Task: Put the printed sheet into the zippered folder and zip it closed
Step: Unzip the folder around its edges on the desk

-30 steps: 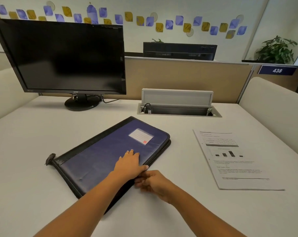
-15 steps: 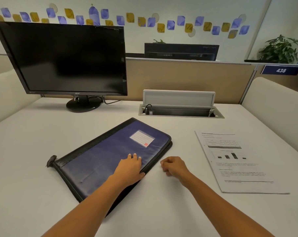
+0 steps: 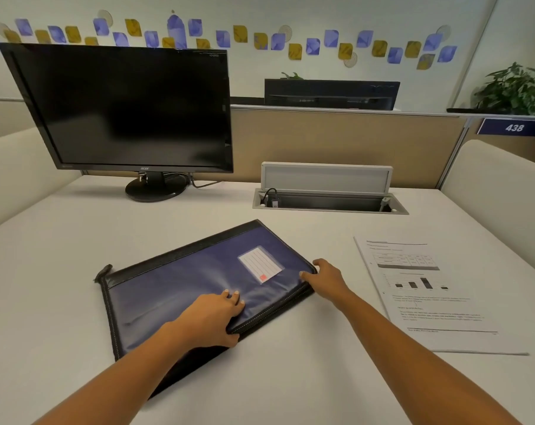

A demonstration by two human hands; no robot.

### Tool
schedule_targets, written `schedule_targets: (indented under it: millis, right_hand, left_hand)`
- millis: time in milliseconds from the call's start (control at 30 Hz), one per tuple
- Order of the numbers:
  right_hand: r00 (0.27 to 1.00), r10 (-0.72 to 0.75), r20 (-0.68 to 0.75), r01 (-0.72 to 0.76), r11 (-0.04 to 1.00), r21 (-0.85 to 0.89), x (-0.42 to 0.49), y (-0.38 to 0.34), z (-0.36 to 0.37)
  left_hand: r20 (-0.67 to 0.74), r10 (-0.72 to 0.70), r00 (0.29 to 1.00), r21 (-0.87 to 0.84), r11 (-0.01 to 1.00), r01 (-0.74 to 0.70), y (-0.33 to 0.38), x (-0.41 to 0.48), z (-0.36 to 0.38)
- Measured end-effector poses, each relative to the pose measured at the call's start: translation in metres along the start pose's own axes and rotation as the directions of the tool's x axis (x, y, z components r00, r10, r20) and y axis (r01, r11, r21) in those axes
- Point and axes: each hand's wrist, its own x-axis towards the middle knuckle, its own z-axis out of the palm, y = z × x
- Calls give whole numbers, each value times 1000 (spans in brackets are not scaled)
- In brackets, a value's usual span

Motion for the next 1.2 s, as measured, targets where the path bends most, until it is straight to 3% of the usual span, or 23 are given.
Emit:
schedule_targets:
  millis: [200,333,600,967,1067,1200]
  right_hand:
    - [999,47,-4,-47,995,-86,1,1,6]
    - [965,170,200,-204,964,167,-8,8,-2]
    - [820,247,515,-340,936,91,-44,16,-8]
    - [825,140,548,-220,972,82,-74,24,4]
    - [856,99,508,-229,953,200,-72,30,1]
    - [939,116,324,-246,885,395,-61,39,-2]
  left_hand:
    - [87,86,992,-20,996,-85,-19,-17,0]
    - [65,104,992,-122,988,-96,-35,-29,7]
    - [4,87,996,-277,957,-83,-63,-47,17]
    - [-2,-120,993,-301,947,114,1,-1,16]
    - [-44,-254,966,-305,925,229,27,21,12]
    - [-74,-337,939,-339,893,294,52,43,2]
